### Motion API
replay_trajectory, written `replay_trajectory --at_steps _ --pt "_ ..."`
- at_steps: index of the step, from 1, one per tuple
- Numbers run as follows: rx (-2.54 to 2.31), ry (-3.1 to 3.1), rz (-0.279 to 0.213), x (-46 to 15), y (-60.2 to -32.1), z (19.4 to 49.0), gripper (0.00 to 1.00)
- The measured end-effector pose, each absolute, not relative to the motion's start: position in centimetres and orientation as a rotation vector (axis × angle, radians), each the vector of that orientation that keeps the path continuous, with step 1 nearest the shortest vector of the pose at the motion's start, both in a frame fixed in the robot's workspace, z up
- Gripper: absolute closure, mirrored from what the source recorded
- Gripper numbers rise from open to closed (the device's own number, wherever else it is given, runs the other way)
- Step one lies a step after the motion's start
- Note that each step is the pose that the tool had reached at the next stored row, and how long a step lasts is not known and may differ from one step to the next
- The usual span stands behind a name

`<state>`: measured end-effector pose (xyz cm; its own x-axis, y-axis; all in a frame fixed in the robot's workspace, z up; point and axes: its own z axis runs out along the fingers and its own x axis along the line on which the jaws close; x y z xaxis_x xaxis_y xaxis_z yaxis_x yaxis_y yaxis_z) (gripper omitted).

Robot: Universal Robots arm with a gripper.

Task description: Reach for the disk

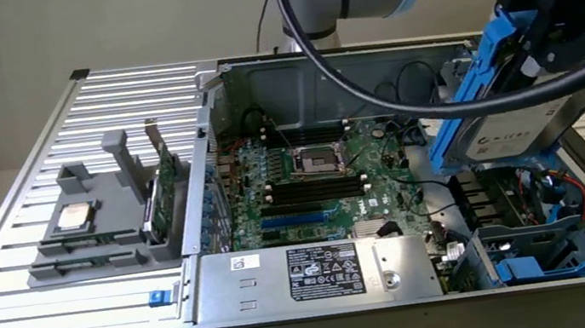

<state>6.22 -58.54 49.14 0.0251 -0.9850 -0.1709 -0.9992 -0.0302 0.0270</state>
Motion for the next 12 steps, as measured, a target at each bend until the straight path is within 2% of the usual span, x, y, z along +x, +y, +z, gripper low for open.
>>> replay_trajectory --at_steps 12 --pt "-2.171 2.111 0.223 7.8 -61.0 49.3 0.67"
